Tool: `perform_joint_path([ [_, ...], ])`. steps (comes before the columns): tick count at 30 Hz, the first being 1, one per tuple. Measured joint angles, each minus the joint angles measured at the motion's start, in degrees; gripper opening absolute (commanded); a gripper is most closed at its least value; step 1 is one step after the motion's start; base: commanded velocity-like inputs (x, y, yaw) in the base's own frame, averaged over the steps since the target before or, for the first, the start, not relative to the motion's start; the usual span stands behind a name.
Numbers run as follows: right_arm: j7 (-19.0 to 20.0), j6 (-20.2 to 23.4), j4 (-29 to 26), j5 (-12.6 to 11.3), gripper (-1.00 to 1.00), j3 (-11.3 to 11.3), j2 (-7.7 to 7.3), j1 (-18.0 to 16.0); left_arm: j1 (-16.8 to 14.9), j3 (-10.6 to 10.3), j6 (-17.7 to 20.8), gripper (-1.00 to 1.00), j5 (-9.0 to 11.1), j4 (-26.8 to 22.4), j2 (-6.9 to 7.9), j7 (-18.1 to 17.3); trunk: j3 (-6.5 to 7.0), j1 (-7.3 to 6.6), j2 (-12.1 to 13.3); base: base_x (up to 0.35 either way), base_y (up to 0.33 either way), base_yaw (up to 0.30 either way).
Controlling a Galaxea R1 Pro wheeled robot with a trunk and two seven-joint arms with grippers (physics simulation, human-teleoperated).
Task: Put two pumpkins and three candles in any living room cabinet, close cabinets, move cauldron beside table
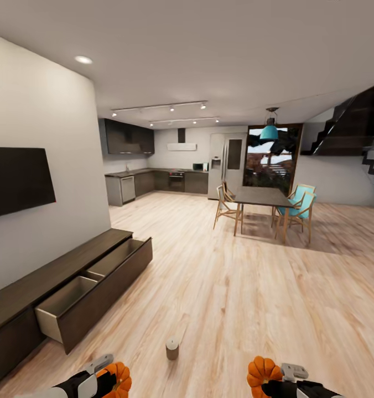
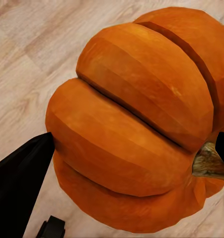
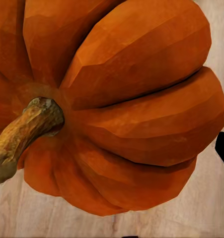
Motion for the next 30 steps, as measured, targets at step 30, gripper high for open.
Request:
perform_joint_path([
  [30,0.0,-0.1,0.1,0.0,-1.00,0.0,0.01,0.0,0.0,0.0,0.0,-1.00,0.0,0.0,0.01,0.0,0.03,0.00,0.0,0.276,-0.241,-0.006],
])
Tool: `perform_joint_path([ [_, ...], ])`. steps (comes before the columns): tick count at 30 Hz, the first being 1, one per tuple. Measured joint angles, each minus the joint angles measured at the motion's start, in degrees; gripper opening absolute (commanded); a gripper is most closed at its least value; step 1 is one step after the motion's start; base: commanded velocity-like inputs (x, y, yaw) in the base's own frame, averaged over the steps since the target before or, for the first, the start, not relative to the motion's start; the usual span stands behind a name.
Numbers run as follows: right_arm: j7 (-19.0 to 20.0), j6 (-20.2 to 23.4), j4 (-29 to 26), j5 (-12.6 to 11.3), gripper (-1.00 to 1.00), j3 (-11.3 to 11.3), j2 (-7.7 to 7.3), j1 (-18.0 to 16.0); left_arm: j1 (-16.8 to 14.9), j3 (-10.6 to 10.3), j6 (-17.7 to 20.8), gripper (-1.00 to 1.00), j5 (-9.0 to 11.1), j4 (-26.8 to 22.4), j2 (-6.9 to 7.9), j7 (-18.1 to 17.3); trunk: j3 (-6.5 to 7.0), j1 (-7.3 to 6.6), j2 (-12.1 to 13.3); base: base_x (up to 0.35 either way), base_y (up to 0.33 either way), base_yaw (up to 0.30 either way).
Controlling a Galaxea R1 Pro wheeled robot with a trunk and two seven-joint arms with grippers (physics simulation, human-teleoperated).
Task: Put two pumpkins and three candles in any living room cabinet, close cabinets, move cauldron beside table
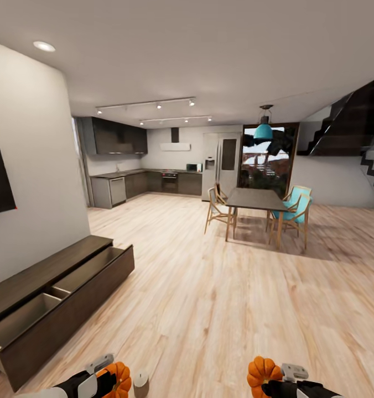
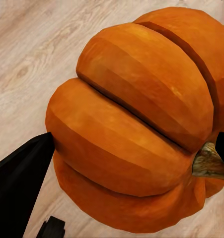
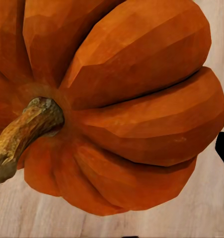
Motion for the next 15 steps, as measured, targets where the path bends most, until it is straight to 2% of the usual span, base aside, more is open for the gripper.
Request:
perform_joint_path([
  [15,0.0,-0.1,0.0,-0.1,-1.00,-0.2,-0.16,0.1,0.0,0.0,0.0,-1.00,0.0,0.0,-0.34,0.0,0.00,0.00,0.0,0.275,-0.241,0.000],
])
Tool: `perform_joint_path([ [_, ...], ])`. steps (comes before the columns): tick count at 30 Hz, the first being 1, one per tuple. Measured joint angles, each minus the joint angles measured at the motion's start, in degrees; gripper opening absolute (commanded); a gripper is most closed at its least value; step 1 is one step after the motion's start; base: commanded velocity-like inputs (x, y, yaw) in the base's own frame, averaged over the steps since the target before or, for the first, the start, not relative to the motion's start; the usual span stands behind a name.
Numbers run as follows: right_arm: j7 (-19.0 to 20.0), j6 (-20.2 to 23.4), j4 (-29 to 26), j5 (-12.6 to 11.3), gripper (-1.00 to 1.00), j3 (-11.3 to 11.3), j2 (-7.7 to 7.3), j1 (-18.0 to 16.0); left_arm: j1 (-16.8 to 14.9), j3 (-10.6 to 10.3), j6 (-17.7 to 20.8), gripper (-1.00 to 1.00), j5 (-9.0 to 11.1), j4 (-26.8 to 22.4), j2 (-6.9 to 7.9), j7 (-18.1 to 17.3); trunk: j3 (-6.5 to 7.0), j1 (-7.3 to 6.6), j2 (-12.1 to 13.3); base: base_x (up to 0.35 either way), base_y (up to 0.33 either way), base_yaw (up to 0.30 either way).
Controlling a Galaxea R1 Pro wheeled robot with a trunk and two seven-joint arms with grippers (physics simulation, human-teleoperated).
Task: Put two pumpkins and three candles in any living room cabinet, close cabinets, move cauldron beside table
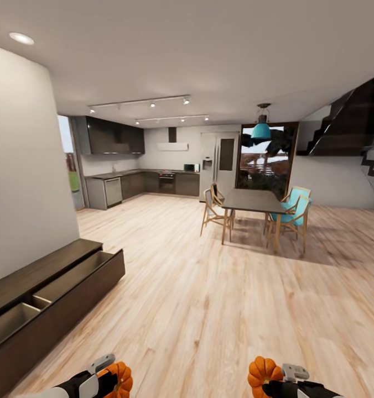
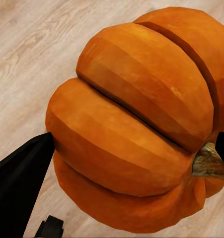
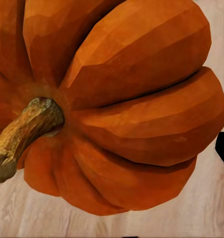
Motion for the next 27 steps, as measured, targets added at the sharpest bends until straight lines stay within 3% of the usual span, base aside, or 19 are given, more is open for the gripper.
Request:
perform_joint_path([
  [9,0.0,0.0,0.0,0.1,-1.00,0.2,0.05,0.0,0.0,0.0,0.0,-1.00,0.0,0.0,-0.01,0.0,0.00,0.00,0.0,0.284,-0.204,0.000],
  [27,0.0,0.0,0.0,0.1,-1.00,0.2,0.07,0.0,0.0,0.0,-0.1,-1.00,0.0,0.0,-0.01,0.0,0.00,0.00,0.0,0.330,-0.011,0.000],
])
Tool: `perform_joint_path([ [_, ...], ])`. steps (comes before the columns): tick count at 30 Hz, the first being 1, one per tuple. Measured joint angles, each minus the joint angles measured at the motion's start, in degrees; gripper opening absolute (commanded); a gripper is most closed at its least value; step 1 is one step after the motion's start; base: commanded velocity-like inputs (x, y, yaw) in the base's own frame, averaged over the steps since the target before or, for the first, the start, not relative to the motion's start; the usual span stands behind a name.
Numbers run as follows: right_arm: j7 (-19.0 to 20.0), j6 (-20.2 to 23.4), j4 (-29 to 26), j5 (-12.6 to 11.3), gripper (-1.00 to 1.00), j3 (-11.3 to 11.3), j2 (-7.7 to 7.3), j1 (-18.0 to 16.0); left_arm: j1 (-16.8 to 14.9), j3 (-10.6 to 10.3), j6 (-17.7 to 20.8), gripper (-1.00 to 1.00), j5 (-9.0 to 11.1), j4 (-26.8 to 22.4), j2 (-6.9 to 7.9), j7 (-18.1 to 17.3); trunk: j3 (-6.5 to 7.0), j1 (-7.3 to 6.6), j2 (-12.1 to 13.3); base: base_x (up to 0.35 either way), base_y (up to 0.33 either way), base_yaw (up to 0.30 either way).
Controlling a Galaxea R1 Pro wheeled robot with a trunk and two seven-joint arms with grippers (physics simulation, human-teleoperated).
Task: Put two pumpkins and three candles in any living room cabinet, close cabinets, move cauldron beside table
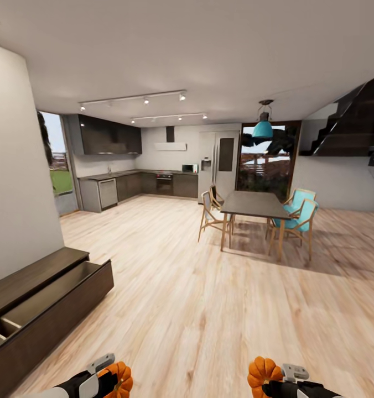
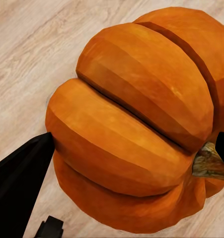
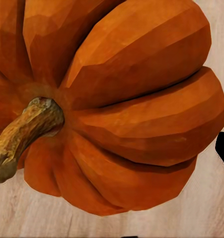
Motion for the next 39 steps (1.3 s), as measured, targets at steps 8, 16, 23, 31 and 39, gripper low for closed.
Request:
perform_joint_path([
  [8,0.0,0.0,0.0,0.1,-1.00,0.0,0.04,0.0,0.0,0.0,0.0,-1.00,0.0,0.0,-0.07,0.0,0.00,0.00,0.0,0.320,-0.150,0.000],
  [16,0.0,0.0,0.0,0.3,-1.00,0.1,0.12,0.0,0.0,0.0,0.0,-1.00,0.0,0.0,-0.08,0.0,0.00,0.01,0.0,0.300,-0.205,0.000],
  [23,0.0,0.0,0.0,0.4,-1.00,0.1,0.35,0.0,0.0,0.0,0.0,-1.00,0.0,0.0,-0.56,0.0,0.00,0.01,0.0,0.296,-0.217,0.000],
  [31,0.0,0.0,0.0,0.4,-1.00,0.2,0.37,0.0,0.0,0.0,0.0,-1.00,0.0,0.0,-0.64,0.0,0.00,0.00,0.0,0.295,-0.219,0.104],
  [39,0.0,0.0,0.0,0.4,-1.00,0.1,0.37,0.0,0.0,0.0,0.0,-1.00,0.0,0.0,-0.69,0.0,0.00,0.00,0.0,0.295,-0.219,0.278],
])
